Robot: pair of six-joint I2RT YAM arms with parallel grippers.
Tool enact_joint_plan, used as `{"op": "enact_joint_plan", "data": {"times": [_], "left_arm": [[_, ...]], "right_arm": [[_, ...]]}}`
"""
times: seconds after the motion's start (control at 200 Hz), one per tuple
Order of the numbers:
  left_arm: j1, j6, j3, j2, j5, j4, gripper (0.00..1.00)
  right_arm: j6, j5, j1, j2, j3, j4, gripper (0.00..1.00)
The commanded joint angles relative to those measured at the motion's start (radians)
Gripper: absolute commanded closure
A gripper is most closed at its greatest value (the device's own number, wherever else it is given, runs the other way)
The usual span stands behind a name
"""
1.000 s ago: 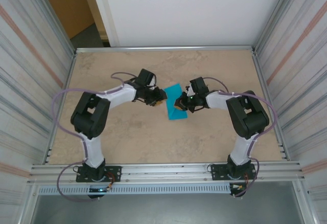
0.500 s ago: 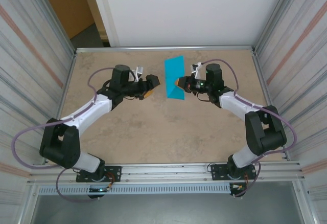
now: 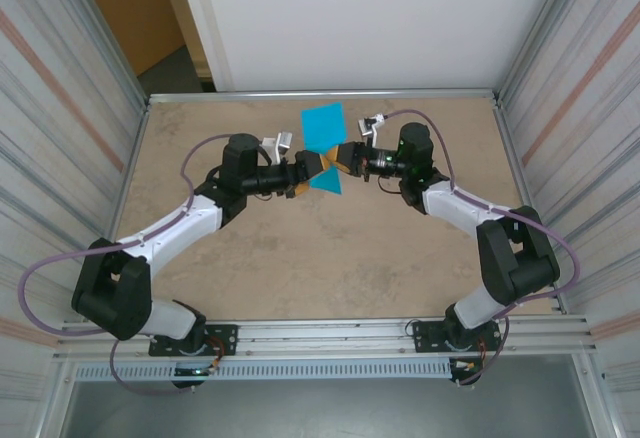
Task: Fold a paper plane with a square sheet of paper (pick it up from the middle)
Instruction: Turn over the paper at the center of the table.
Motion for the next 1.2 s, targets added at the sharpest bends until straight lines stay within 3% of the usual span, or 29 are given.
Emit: {"op": "enact_joint_plan", "data": {"times": [0.0,0.256,0.461,0.712,0.852,0.957,1.092,1.198], "left_arm": [[-0.003,-0.004,0.023,-0.036,0.008,0.044,0.18],[-0.002,-0.01,-0.015,-0.063,-0.015,0.081,0.37],[0.002,-0.003,-0.018,-0.067,0.002,0.068,0.44],[0.004,0.006,-0.017,-0.061,0.024,0.068,0.61],[0.006,0.018,-0.006,-0.048,0.037,0.052,0.78],[0.014,0.025,-0.001,-0.038,0.034,0.031,0.84],[0.036,0.058,0.001,-0.032,0.021,-0.023,0.9],[0.064,0.133,0.025,-0.025,0.021,-0.132,0.92]], "right_arm": [[0.048,-0.034,0.005,-0.013,0.012,0.046,0.94],[0.06,-0.042,0.004,-0.028,-0.013,0.046,0.93],[0.056,-0.045,0.002,-0.031,-0.025,0.044,0.92],[0.057,-0.041,-0.001,-0.048,-0.043,0.023,0.89],[0.052,-0.037,-0.002,-0.049,-0.036,-0.01,0.81],[0.035,-0.023,-0.015,-0.056,-0.031,-0.082,0.69],[-0.069,0.041,-0.059,-0.096,-0.02,-0.294,0.55],[-0.219,0.136,-0.109,-0.138,0.003,-0.517,0.51]]}}
